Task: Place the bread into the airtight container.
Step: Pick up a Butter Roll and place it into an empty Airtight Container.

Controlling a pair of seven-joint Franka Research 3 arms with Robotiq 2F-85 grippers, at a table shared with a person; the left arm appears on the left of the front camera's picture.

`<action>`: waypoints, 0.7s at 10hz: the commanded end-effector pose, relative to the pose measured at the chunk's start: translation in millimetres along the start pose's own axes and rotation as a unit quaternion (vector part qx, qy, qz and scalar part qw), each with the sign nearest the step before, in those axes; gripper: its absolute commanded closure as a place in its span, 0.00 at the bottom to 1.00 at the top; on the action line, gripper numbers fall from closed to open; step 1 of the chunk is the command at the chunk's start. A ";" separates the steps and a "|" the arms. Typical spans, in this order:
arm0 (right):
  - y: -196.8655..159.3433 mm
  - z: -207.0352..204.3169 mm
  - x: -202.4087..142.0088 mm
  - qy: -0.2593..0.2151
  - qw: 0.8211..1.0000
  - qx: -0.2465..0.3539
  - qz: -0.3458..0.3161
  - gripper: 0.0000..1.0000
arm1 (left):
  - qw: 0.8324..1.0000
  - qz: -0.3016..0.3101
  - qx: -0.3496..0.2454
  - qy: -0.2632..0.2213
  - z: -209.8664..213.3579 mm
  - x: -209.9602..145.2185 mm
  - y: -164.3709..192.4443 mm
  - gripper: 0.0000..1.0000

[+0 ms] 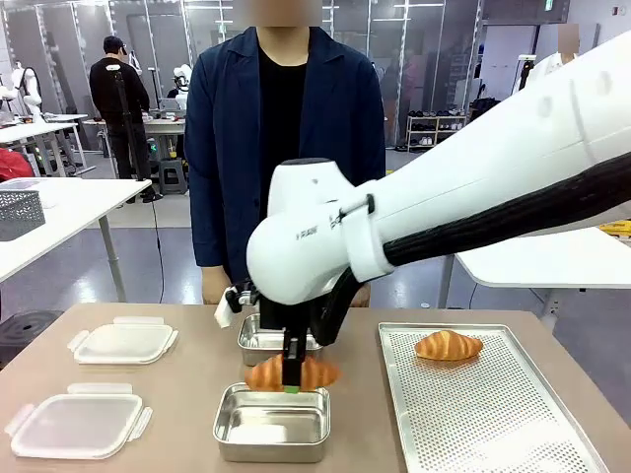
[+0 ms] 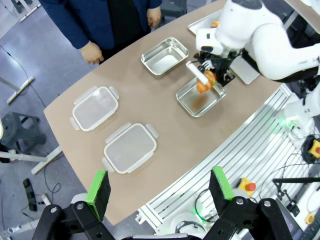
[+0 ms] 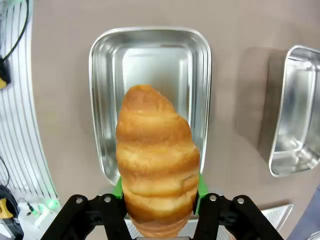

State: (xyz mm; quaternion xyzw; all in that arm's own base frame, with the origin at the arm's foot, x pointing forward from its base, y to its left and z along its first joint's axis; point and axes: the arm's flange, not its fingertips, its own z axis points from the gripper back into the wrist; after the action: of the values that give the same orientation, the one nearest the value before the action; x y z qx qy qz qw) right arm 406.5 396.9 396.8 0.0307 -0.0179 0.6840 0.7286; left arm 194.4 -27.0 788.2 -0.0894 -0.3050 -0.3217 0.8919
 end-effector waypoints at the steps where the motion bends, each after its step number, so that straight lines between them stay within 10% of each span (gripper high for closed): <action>1: -3.1 -15.5 22.2 0.005 1.000 -0.015 -0.024 0.47 | 1.000 -0.007 0.001 0.001 2.0 1.1 0.7 0.00; 7: 3.0 -52.9 32.0 0.014 0.999 -0.001 -0.038 0.47 | 1.000 -0.007 0.001 0.001 2.0 1.1 0.7 0.00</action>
State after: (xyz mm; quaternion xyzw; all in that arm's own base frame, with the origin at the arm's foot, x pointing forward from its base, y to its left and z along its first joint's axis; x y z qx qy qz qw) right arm 406.9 426.0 346.2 0.0286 -0.0027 0.6663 0.7452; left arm 194.5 -27.0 788.2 -0.0894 -0.3050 -0.3217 0.8919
